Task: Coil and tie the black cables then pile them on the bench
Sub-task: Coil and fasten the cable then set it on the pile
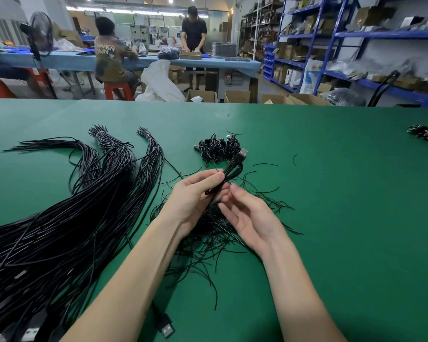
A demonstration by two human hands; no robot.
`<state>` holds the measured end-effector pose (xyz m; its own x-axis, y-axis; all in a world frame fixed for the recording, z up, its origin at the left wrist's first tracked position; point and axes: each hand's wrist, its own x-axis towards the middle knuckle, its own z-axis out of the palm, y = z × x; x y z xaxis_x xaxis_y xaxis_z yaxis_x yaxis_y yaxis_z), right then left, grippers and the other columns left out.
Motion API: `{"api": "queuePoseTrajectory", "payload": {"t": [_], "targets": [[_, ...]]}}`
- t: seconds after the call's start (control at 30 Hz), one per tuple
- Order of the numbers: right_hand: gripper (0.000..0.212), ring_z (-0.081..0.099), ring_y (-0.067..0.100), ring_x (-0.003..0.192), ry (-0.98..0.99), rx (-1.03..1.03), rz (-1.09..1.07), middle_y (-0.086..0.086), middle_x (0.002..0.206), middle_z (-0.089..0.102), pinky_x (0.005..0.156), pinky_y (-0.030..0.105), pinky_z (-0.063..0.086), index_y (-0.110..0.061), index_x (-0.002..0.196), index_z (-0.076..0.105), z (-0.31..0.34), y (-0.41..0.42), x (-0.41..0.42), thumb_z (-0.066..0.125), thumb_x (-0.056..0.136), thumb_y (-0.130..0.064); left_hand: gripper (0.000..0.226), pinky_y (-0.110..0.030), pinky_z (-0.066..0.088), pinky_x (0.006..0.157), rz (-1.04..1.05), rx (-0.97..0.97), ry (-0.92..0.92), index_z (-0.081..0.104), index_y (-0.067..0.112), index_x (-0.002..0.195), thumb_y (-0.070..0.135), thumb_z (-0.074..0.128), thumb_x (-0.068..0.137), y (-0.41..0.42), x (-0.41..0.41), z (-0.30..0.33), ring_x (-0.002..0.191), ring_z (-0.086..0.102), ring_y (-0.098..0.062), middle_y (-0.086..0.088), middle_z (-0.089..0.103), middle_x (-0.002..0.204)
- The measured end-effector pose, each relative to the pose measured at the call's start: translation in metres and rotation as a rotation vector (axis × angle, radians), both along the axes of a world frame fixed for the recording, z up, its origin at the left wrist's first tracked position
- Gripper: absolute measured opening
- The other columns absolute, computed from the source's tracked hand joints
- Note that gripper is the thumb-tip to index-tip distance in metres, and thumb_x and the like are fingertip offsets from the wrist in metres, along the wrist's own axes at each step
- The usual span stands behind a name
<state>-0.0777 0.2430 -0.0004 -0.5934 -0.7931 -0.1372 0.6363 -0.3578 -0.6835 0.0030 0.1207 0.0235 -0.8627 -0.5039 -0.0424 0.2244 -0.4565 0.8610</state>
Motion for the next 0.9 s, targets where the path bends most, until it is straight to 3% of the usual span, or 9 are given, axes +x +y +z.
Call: {"api": "queuePoseTrajectory", "payload": {"t": [0.1,0.27,0.37,0.57,0.67,0.73,0.8,0.9], "targets": [[0.012,0.071,0.011,0.070,-0.151,-0.019,0.034,0.007,0.082,0.069,0.062,0.021,0.061,-0.002,0.084,0.080,0.001,-0.002,0.004,0.074,0.082,-0.012,0.018,-0.021,0.058,0.069,0.008,0.028,0.003,0.082,0.008,0.087,0.013,0.081,0.069,0.000,0.000,0.000,0.075,0.074,-0.020,-0.015,0.075,0.085],[0.015,0.069,0.009,0.069,-0.293,-0.100,0.129,0.006,0.084,0.068,0.058,0.017,0.059,0.000,0.088,0.078,-0.001,-0.001,0.006,0.072,0.086,-0.014,0.017,-0.021,0.058,0.069,-0.037,0.049,-0.017,0.083,0.011,0.087,0.014,0.080,0.071,0.002,0.002,0.000,0.078,0.074,-0.018,-0.014,0.076,0.088],[0.014,0.067,0.009,0.065,-0.274,-0.081,0.164,0.007,0.084,0.067,0.054,0.016,0.057,0.000,0.087,0.078,-0.004,0.003,0.002,0.070,0.084,-0.012,0.018,-0.019,0.058,0.071,-0.152,-0.024,-0.071,0.082,0.009,0.091,0.015,0.077,0.075,-0.003,0.007,0.005,0.080,0.074,-0.016,-0.013,0.076,0.093],[0.009,0.067,0.012,0.065,0.285,0.264,0.215,0.009,0.083,0.073,0.054,0.015,0.053,-0.011,0.081,0.083,0.002,0.020,-0.017,0.078,0.074,-0.014,0.014,-0.021,0.058,0.079,-0.421,-0.450,-0.217,0.080,0.006,0.089,0.011,0.078,0.077,-0.021,0.027,0.020,0.084,0.074,-0.021,-0.018,0.076,0.096],[0.012,0.057,0.010,0.057,0.595,0.506,0.163,0.003,0.075,0.072,0.054,0.016,0.044,-0.019,0.078,0.083,0.009,0.020,-0.020,0.086,0.069,-0.027,0.008,-0.024,0.059,0.083,-0.392,-0.737,-0.334,0.081,0.011,0.088,0.012,0.082,0.080,-0.021,0.028,0.025,0.086,0.073,-0.021,-0.016,0.077,0.095],[0.006,0.058,0.007,0.057,0.766,0.583,0.074,-0.001,0.073,0.075,0.053,0.017,0.044,-0.022,0.074,0.082,0.016,0.020,-0.022,0.087,0.075,-0.022,0.005,-0.025,0.058,0.084,-0.323,-0.940,-0.404,0.082,0.018,0.086,0.018,0.084,0.081,-0.020,0.026,0.028,0.080,0.072,-0.014,-0.006,0.079,0.087],[0.007,0.061,0.005,0.064,0.957,0.646,-0.018,-0.002,0.076,0.078,0.062,0.018,0.048,-0.024,0.075,0.082,0.023,0.019,-0.024,0.088,0.078,-0.021,0.004,-0.020,0.053,0.071,-0.230,-1.128,-0.467,0.082,0.026,0.082,0.027,0.086,0.079,-0.017,0.022,0.028,0.067,0.065,-0.005,0.009,0.076,0.074],[0.008,0.050,-0.003,0.047,1.224,0.751,-0.216,-0.023,0.054,0.064,0.050,0.008,0.037,-0.029,0.073,0.080,0.028,0.011,-0.021,0.085,0.080,-0.027,0.006,-0.009,0.035,0.050,-0.020,-1.235,-0.471,0.082,0.030,0.076,0.029,0.087,0.077,-0.009,0.016,0.026,0.046,0.047,0.002,0.019,0.065,0.054]]}}
